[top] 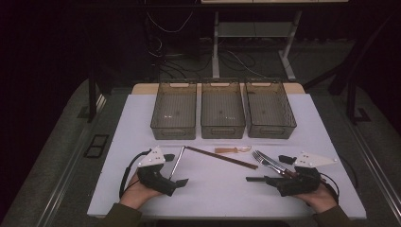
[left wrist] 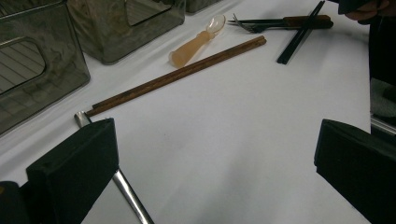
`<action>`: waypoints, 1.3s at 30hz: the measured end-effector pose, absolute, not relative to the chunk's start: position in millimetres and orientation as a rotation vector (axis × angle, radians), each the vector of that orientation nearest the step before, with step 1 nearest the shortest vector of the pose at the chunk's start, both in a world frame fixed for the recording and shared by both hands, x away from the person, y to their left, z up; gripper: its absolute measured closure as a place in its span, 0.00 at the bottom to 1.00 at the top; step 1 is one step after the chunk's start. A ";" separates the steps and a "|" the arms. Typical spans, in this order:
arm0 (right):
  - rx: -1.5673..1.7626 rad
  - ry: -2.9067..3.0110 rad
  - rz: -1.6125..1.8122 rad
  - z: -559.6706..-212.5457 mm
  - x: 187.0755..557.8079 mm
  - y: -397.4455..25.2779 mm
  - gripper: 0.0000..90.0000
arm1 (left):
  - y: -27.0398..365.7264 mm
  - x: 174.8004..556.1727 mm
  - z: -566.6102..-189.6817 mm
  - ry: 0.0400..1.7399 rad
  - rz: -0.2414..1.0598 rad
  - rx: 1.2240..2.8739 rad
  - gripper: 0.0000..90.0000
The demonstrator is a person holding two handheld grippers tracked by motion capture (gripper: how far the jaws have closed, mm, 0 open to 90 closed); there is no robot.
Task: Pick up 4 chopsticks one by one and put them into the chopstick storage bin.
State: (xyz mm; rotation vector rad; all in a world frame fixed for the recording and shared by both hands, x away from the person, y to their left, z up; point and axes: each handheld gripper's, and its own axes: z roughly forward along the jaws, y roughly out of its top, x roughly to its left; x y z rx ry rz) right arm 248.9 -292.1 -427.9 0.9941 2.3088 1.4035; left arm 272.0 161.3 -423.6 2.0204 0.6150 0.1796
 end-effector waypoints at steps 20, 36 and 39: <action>0.959 2.399 1.306 -418.2 252.0 -296.7 0.08 | 160.0 272.1 -422.7 0.610 0.168 2.014 0.00; 0.930 2.470 1.213 -416.1 258.5 -307.3 0.34 | 159.3 271.0 -422.0 0.603 0.154 2.008 0.00; 0.908 2.498 1.185 -417.7 259.3 -306.2 0.38 | 158.9 271.0 -422.0 0.603 0.150 2.006 0.00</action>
